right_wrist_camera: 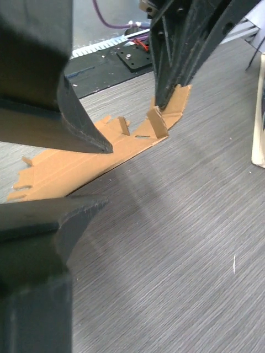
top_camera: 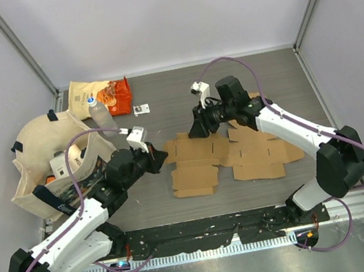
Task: Fold the paper box
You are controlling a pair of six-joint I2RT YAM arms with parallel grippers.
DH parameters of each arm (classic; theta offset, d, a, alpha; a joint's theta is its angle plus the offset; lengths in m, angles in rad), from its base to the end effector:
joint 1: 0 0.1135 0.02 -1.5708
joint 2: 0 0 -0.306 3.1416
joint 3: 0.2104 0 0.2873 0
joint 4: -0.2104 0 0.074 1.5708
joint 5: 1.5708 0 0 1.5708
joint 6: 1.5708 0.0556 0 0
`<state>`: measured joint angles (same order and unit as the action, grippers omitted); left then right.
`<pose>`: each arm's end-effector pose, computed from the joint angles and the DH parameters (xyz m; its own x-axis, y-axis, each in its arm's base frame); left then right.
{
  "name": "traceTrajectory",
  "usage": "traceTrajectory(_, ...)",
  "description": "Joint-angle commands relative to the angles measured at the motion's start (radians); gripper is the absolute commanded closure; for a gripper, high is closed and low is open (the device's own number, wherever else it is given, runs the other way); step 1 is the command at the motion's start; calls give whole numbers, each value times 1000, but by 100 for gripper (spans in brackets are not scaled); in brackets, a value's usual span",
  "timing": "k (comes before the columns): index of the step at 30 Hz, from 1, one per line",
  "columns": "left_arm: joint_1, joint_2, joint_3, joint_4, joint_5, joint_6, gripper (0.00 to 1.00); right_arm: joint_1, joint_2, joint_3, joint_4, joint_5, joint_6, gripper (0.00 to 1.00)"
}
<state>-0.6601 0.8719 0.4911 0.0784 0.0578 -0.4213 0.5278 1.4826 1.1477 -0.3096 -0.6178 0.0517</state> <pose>0.1796 -0.1435 0.2605 -0.4828 -0.1420 -0.8641 0.5022 0.7635 -0.4061 0.3065 0.2159 0.3109 -0.5602 -0.2778 -0.7803 -0.7827 0.4860 0.3889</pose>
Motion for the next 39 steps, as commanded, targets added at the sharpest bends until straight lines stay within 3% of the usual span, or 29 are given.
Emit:
traceTrajectory(1, -4, -7, 0, 64, 0, 12, 100, -2, -62, -51, 116, -100, -49, 66)
traceTrajectory(5, -4, 12, -2, 84, -6, -37, 100, 38, -116, -132, 194, -36, -144, 81)
traceTrajectory(8, -4, 33, 12, 58, -84, -106, 96, 89, -159, -206, 275, 108, -208, 94)
traceTrajectory(10, -4, 36, 21, 18, -137, -183, 81, 121, -171, -258, 329, 252, -239, 99)
traceTrajectory(14, -3, 19, 50, -86, -231, -254, 55, 204, -168, -335, 495, 436, -360, 99)
traceTrajectory(15, -3, 4, 61, -129, -252, -264, 44, 228, -162, -359, 515, 472, -387, 99)
traceTrajectory(18, 2, -14, 119, -276, -338, -329, 33, 248, -134, -403, 605, 538, -496, 99)
traceTrajectory(24, 33, 36, 214, -302, -109, -517, 37, 314, -55, -427, 684, 613, -598, 99)
traceTrajectory(30, 51, 183, 270, -246, 32, -874, 38, 339, -24, -442, 736, 645, -624, 99)
traceTrajectory(33, 71, 252, 251, -192, 40, -1034, 42, 339, -30, -445, 741, 641, -627, 99)
traceTrajectory(39, 86, 384, 244, -115, 22, -1188, 51, 342, -42, -447, 736, 633, -628, 99)
